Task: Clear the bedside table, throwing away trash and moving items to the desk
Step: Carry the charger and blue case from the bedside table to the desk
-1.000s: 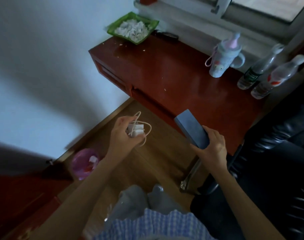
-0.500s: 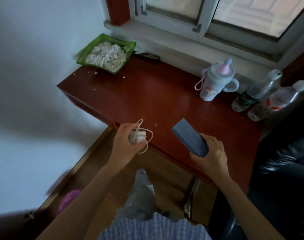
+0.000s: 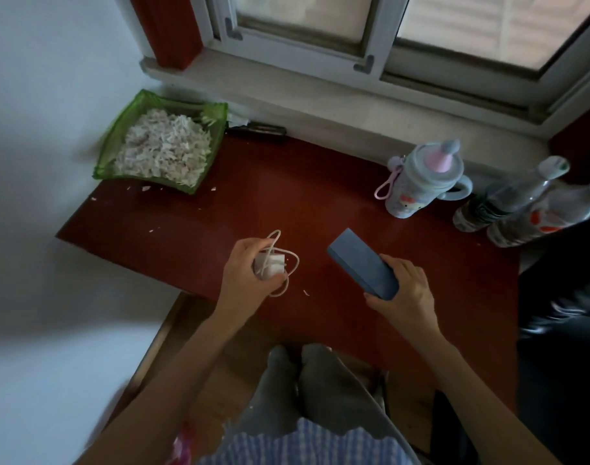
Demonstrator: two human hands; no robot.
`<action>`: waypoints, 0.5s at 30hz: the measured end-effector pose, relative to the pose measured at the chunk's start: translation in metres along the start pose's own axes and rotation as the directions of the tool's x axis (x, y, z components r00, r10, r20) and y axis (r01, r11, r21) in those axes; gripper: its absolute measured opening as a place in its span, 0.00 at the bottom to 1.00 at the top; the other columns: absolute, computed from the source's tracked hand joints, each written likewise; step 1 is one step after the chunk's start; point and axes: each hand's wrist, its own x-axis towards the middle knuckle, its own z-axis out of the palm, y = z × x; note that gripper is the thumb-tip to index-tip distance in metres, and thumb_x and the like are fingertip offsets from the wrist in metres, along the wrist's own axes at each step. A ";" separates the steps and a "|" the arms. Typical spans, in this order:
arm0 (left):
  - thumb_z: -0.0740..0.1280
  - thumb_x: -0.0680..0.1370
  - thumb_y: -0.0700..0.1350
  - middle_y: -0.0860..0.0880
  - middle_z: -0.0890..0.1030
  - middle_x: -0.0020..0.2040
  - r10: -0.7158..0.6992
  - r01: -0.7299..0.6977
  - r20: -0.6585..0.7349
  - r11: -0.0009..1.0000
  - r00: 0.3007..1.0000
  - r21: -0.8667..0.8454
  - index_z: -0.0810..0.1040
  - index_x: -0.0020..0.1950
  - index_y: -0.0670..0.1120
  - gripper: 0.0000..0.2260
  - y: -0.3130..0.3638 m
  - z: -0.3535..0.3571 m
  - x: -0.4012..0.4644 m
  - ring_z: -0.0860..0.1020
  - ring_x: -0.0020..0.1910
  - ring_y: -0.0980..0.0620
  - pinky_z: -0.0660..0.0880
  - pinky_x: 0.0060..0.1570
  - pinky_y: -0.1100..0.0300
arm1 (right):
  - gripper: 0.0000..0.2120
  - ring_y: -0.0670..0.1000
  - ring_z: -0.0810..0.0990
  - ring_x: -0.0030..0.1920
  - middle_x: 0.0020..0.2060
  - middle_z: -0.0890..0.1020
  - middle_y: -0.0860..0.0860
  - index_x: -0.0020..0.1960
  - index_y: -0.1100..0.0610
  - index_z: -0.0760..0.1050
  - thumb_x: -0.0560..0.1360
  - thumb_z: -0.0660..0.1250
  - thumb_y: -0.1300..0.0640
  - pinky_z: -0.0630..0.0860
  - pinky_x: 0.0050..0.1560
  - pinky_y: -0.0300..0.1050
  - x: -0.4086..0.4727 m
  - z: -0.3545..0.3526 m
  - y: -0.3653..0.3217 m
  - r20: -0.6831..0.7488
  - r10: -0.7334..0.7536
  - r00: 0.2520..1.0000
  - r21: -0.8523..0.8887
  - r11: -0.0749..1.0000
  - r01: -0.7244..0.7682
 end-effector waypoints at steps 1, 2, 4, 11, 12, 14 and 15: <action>0.77 0.66 0.42 0.47 0.74 0.59 -0.002 0.002 0.009 1.000 1.000 -0.003 0.75 0.62 0.45 0.26 0.000 0.004 0.004 0.76 0.54 0.51 0.77 0.51 0.59 | 0.35 0.52 0.73 0.54 0.57 0.78 0.51 0.65 0.57 0.72 0.60 0.79 0.54 0.70 0.47 0.43 0.003 0.000 0.004 -0.001 0.007 1.000 0.003 1.000 -0.007; 0.77 0.66 0.42 0.47 0.74 0.59 -0.005 0.005 0.018 1.000 1.000 -0.003 0.75 0.62 0.45 0.26 0.001 0.008 0.008 0.76 0.54 0.51 0.76 0.51 0.60 | 0.35 0.52 0.73 0.54 0.57 0.78 0.51 0.65 0.57 0.72 0.60 0.79 0.54 0.70 0.47 0.43 0.006 0.000 0.009 0.000 0.012 1.000 0.001 1.000 -0.012; 0.77 0.66 0.42 0.47 0.74 0.59 -0.016 0.016 0.036 1.000 0.999 -0.009 0.75 0.63 0.45 0.26 0.004 0.018 0.016 0.76 0.54 0.51 0.75 0.51 0.61 | 0.35 0.51 0.73 0.53 0.56 0.78 0.51 0.65 0.57 0.72 0.60 0.79 0.55 0.69 0.46 0.43 0.012 -0.002 0.019 0.005 0.017 1.000 -0.009 1.000 -0.017; 0.77 0.66 0.42 0.48 0.73 0.60 -0.071 0.073 0.122 0.997 0.990 -0.018 0.74 0.63 0.47 0.26 0.017 0.054 0.040 0.76 0.55 0.51 0.79 0.53 0.52 | 0.35 0.55 0.74 0.55 0.58 0.78 0.53 0.65 0.59 0.72 0.60 0.79 0.56 0.71 0.49 0.44 0.036 -0.015 0.072 0.070 0.063 0.996 -0.040 0.997 -0.060; 0.77 0.66 0.42 0.48 0.73 0.60 -0.071 0.074 0.129 0.997 0.989 -0.016 0.74 0.63 0.47 0.26 0.019 0.061 0.043 0.76 0.55 0.51 0.79 0.54 0.51 | 0.35 0.54 0.74 0.55 0.58 0.77 0.52 0.66 0.58 0.72 0.61 0.78 0.56 0.70 0.49 0.43 0.039 -0.018 0.083 0.078 0.078 0.994 -0.052 0.996 -0.074; 0.77 0.66 0.42 0.49 0.73 0.60 -0.069 0.072 0.149 0.997 0.986 -0.014 0.74 0.62 0.47 0.26 0.024 0.073 0.050 0.76 0.55 0.51 0.78 0.54 0.51 | 0.36 0.54 0.73 0.55 0.58 0.77 0.53 0.66 0.58 0.71 0.61 0.78 0.55 0.69 0.50 0.43 0.044 -0.023 0.103 0.091 0.105 0.990 -0.074 0.992 -0.098; 0.77 0.66 0.42 0.50 0.73 0.60 -0.071 0.074 0.163 0.997 0.984 -0.014 0.74 0.62 0.48 0.26 0.026 0.079 0.053 0.76 0.55 0.51 0.78 0.54 0.51 | 0.36 0.55 0.73 0.55 0.58 0.77 0.53 0.66 0.58 0.71 0.61 0.78 0.55 0.69 0.50 0.43 0.046 -0.026 0.113 0.095 0.116 0.989 -0.083 0.991 -0.108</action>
